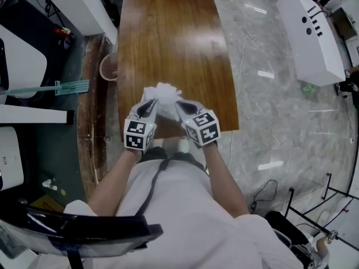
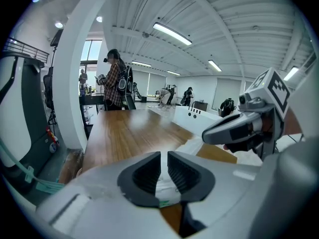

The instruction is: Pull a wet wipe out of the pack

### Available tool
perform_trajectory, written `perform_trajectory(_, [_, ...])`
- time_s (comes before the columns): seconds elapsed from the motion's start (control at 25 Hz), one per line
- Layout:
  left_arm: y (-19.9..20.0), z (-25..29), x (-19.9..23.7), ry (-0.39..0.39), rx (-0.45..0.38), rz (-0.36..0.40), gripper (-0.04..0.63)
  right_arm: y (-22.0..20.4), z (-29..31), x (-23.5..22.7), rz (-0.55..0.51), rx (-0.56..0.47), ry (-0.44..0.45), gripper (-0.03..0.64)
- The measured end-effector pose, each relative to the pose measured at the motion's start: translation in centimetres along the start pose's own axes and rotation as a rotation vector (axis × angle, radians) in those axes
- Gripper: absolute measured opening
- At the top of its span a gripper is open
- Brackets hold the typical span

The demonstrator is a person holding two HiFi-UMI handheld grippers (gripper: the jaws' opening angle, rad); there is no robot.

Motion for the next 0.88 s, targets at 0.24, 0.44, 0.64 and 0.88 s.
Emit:
perform_trajectory(0.24, [1.4, -0.3, -1.1, 0.001, -0.046, 0.009, 0.033, 1.3, -1.5, 0.4, -0.010, -0.070, 0.021, 0.009])
perform_trajectory(0.44, [3.3, -1.1, -2.0, 0.005, -0.105, 0.005, 0.006, 2.8, -3.3, 1.3, -0.022, -0.154, 0.048, 0.008])
perform_trajectory(0.64, [6.1, -2.0, -2.3, 0.010, -0.187, 0.003, 0.006, 5.7, -5.5, 2.0, -0.023, -0.299, 0.039, 0.009])
perform_trajectory(0.88, [9.5, -3.7, -2.7, 0.008, -0.289, 0.000, 0.006, 8.6, -7.9, 3.0, -0.047, -0.434, 0.009, 0.008])
Point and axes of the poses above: the fingertips, and each gripper's own axes: z forward along the fingers, x to its left, y out of its top, the point moved 8 cm from there along -z, backward along the fingers, and after that the axes turned 12 degrees about -x, right-handed, at the moved point
